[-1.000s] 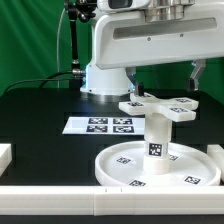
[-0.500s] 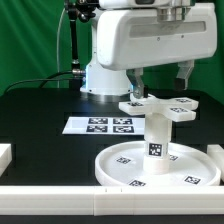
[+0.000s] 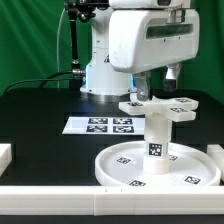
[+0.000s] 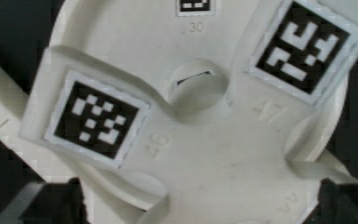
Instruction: Assemble round table
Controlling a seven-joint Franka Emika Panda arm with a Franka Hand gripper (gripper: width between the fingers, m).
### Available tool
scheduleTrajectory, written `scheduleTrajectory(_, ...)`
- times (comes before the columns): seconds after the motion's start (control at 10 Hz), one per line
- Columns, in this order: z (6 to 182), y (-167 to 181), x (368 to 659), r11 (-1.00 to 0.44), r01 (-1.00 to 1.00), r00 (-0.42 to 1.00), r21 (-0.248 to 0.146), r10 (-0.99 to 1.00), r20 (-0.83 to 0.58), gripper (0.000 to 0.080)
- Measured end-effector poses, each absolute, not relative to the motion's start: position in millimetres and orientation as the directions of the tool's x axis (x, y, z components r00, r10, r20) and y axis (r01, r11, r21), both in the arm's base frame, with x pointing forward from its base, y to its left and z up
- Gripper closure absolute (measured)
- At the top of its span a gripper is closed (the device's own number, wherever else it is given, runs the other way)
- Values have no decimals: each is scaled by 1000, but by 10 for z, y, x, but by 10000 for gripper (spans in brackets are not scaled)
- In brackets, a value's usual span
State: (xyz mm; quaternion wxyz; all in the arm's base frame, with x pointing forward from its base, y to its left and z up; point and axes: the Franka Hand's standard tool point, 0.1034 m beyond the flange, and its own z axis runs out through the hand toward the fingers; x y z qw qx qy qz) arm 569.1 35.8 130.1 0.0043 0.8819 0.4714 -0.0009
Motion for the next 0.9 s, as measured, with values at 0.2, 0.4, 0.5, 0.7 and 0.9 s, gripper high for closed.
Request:
scheduleTrajectory(0.2,1285,372,5679,-420,907,420,12,907,-30,151)
scheduleTrajectory(0.4,1253,362,5671,-421,907,421,8,906,-34,151)
scheduleTrajectory(0.5,1218,363,5663,-420,907,420,4,907,-38,151)
scheduleTrajectory(0.7,1194,398,5653,-423,906,423,1,905,-40,151)
scheduleTrajectory(0.9,1152,397,5638,-423,906,422,-5,905,-45,151)
